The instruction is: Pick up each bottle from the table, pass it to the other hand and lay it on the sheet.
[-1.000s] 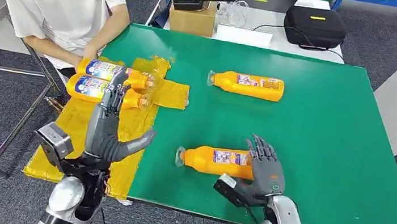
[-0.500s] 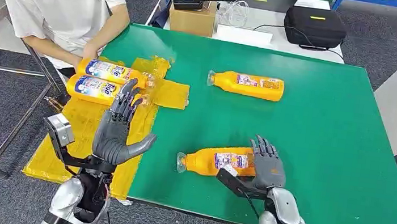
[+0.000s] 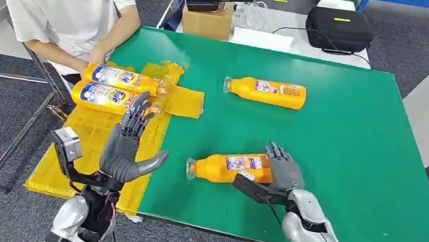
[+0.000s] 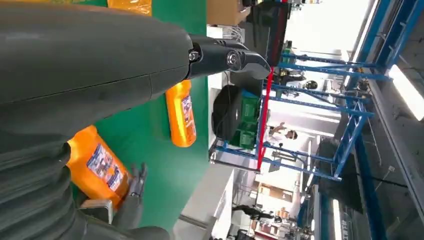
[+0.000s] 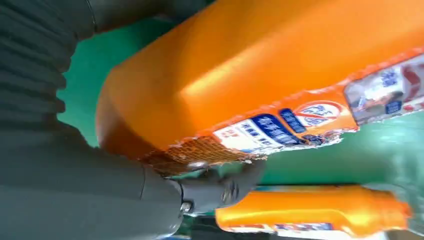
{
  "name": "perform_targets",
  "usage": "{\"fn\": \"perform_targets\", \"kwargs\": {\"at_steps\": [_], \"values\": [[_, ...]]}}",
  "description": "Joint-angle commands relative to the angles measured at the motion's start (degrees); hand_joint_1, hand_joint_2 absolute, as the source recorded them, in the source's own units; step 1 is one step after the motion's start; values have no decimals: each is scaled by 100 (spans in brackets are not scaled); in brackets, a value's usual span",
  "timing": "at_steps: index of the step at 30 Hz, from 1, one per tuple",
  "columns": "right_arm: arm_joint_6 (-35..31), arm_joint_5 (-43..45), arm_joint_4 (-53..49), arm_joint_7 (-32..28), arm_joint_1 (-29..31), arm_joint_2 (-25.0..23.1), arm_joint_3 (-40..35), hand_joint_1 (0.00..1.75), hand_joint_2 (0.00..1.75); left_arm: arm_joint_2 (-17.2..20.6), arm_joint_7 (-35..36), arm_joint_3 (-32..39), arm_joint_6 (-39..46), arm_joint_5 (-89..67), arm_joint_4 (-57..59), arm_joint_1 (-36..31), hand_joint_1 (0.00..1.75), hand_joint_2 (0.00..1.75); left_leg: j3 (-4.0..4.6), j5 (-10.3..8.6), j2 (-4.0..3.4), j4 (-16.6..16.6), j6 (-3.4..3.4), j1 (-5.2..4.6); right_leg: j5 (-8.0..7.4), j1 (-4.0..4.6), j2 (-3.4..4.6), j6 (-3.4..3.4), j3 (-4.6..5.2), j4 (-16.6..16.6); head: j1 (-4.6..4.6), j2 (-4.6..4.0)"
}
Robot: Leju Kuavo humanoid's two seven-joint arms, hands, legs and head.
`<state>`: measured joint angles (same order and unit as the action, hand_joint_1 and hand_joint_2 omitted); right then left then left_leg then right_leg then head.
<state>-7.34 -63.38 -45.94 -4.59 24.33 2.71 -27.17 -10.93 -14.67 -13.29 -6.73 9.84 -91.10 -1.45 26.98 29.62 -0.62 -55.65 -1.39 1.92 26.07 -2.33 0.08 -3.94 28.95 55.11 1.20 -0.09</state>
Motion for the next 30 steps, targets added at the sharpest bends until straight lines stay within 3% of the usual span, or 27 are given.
{"fn": "perform_targets", "kwargs": {"at_steps": [1, 8, 13, 16, 18, 21, 25, 27, 30], "values": [[43, 36, 1000, -154, 258, 129, -557, 175, 175, 189, -61, -51, -14, 22, 381, -202, 0, 175, -14, -1, 12, 12, 12, 2, 1, 6, -9, 19, -17, -14, 0, 0], [308, 137, 1326, 215, 287, 88, -600, 175, 175, 173, -141, -4, 129, -181, 303, -33, 0, 175, -22, -2, 12, 14, 12, 3, -1, 7, -8, 17, -26, -18, -2, 0], [238, 490, 1103, 8, 80, 21, -406, 175, 175, 165, -351, 17, 445, -685, 140, 109, 0, 175, -43, -2, 4, 14, 12, 2, -3, 6, -6, 18, -42, -17, -2, 0], [843, 2043, 297, -928, -501, -42, 281, 175, 175, -21, -1194, 154, 2264, -2143, -16, 100, 0, 175, -48, -2, 12, 13, 11, 4, -1, 8, -13, 18, -55, -19, 0, 0], [802, 2352, -183, -1141, -735, -66, 311, 175, 175, -48, -1375, 249, 2696, -2240, -144, 93, 0, 175, -41, -12, 33, 25, 24, 11, -9, 19, -32, 38, -57, -39, -2, 0], [776, 3007, -933, -1479, -1181, -189, 623, 175, 175, -118, -1141, 306, 2432, -1682, -184, 160, 0, 175, -61, -1, 5, 18, 15, 13, -3, 19, -2, 30, -64, -26, 0, 0], [800, 3131, -1285, -1474, -1399, -165, 666, 175, 175, -135, -1184, 243, 2400, -1621, -65, 183, 0, 175, -59, 2, 10, 13, 12, 6, 2, 11, -3, 23, -60, -15, 2, 0], [1021, 3826, -1631, -1746, -1668, -350, 1058, 175, 175, -158, -1107, 176, 2252, -1472, 41, 218, 0, 175, -42, -2, 20, 11, 20, 10, -3, 16, -11, 31, -53, -19, 0, 0], [758, 4451, -2574, -1660, -2296, -789, 1703, 175, 175, -319, -757, -61, 1881, -1008, 365, 437, 0, 175, -30, 1, 19, 15, 21, 6, 0, 11, -11, 29, -42, -22, -2, 0]]}}
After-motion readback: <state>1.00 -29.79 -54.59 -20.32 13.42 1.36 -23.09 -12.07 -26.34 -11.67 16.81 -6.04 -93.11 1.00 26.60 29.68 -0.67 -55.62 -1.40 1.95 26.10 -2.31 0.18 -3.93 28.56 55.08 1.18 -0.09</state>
